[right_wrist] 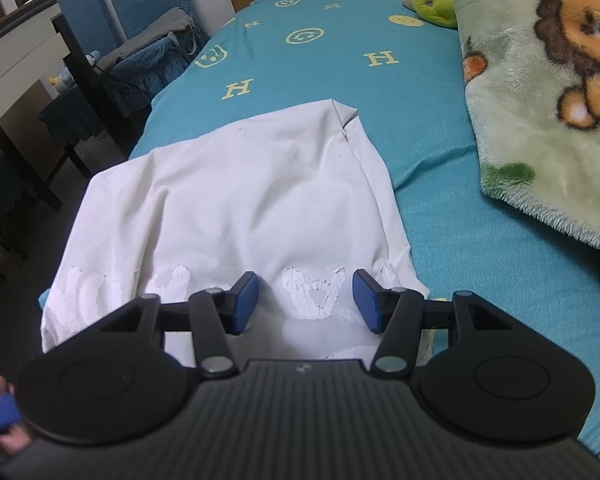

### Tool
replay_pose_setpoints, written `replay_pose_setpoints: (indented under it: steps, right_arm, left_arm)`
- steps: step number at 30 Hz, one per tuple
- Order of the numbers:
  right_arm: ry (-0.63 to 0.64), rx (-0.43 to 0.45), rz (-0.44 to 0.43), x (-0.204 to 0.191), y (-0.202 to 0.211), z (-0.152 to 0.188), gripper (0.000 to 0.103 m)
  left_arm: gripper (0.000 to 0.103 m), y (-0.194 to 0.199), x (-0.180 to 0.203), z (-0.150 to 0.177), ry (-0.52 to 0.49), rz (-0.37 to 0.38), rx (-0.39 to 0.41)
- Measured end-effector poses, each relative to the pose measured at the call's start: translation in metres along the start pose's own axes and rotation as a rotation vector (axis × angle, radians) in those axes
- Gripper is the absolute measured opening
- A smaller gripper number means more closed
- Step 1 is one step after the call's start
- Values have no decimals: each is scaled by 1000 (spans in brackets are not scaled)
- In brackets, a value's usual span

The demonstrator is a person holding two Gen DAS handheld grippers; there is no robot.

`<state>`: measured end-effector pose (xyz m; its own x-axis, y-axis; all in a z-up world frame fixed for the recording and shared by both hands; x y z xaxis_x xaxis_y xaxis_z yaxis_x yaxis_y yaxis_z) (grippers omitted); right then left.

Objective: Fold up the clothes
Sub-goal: 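Grasp the folded shirt edges with both grippers and lift it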

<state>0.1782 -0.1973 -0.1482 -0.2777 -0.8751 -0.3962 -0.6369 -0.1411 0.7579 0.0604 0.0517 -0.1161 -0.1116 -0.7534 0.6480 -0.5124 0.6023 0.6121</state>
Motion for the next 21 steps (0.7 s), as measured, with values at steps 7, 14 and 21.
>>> replay_pose_setpoints:
  steps: [7, 14, 21]
  right_arm:
    - [-147, -12, -32, 12, 10, -7, 55]
    - [-375, -41, -116, 33, 31, -6, 57]
    - [-635, -145, -358, 37, 39, 1, 89]
  left_arm:
    - [91, -35, -52, 7, 310, -33, 7]
    - [57, -28, -76, 0, 437, -43, 141]
    - [27, -25, -56, -11, 303, -49, 233]
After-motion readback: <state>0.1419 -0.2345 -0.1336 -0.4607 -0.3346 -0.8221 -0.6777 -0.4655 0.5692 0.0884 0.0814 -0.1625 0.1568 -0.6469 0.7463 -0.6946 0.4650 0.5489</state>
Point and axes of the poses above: each gripper's, at about its wrist camera, not at the fingertips, and y roughly against the way its jaws point, x to its right, z to its underside, the point moved 3 cm from there along -y, roughly the way its jaws point, and after that the axes turned 15 degrees about -y, right-handed, at the moved point
